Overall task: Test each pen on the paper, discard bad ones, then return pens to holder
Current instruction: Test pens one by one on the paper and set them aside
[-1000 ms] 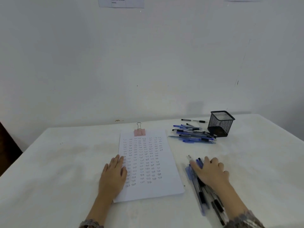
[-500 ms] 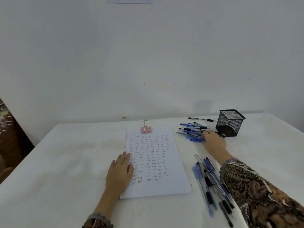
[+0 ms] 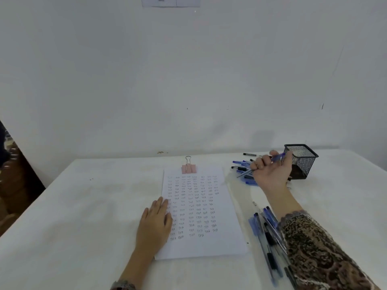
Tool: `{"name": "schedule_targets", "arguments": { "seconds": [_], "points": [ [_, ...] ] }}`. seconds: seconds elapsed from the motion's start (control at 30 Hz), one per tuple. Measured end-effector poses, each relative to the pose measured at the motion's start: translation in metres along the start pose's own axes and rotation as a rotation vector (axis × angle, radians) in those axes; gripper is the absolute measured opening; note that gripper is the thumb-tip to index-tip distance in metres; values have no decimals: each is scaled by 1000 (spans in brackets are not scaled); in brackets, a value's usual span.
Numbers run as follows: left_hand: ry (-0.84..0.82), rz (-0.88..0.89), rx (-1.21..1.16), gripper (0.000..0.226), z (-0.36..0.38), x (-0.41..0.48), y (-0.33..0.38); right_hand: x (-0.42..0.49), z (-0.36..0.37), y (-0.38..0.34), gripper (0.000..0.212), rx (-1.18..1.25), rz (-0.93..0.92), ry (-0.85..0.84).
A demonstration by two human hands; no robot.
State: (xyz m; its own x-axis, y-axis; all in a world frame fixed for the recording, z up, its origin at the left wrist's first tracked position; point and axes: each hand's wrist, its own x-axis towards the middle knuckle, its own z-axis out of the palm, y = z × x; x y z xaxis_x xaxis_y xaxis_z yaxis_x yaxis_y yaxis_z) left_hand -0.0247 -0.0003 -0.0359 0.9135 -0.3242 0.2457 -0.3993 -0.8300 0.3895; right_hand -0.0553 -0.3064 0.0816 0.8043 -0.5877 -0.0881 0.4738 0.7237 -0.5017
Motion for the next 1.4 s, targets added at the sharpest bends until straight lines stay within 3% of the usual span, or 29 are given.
{"name": "schedule_targets", "arguments": {
  "seconds": [0.13,0.23,0.37,0.53,0.57,0.63,0.67,0.77,0.9,1.0,1.07,1.17,1.4],
  "points": [
    [1,-12,-2,79,0,0,0,-9,-6,24,23,94,24,32],
    [14,-9,3,70,1,0,-3,-13,-11,40,24,137,37,36],
    [17,-7,-12,77,1,-1,-2,-11,-11,57,17,36,102,74],
    [11,8,-10,79,0,-1,-3,-2,-24,84,62,-105,271,75],
    [8,6,-12,79,1,0,-3,-2,-27,86,63,-140,282,74],
    [19,3,-16,78,1,0,-3,-3,-28,89,41,-149,294,67],
    [27,3,-15,77,1,0,-3,-3,-29,89,29,-170,286,61],
    [3,-4,-11,84,-3,0,0,3,-31,91,35,-324,232,45],
    [-30,-29,8,90,-8,0,3,1,-29,92,27,-560,143,-112],
    [-43,-35,18,91,-8,0,3,-2,-33,96,31,-864,-21,-203],
    [-43,-33,18,90,-8,0,2,-7,-37,100,44,-996,-132,-190],
    [-41,-35,1,88,-6,0,2,-17,-33,101,54,-1004,-168,-162],
    [-57,-43,6,89,-8,-1,3,-22,-29,99,53,-1054,-169,-170]
  ]
}}
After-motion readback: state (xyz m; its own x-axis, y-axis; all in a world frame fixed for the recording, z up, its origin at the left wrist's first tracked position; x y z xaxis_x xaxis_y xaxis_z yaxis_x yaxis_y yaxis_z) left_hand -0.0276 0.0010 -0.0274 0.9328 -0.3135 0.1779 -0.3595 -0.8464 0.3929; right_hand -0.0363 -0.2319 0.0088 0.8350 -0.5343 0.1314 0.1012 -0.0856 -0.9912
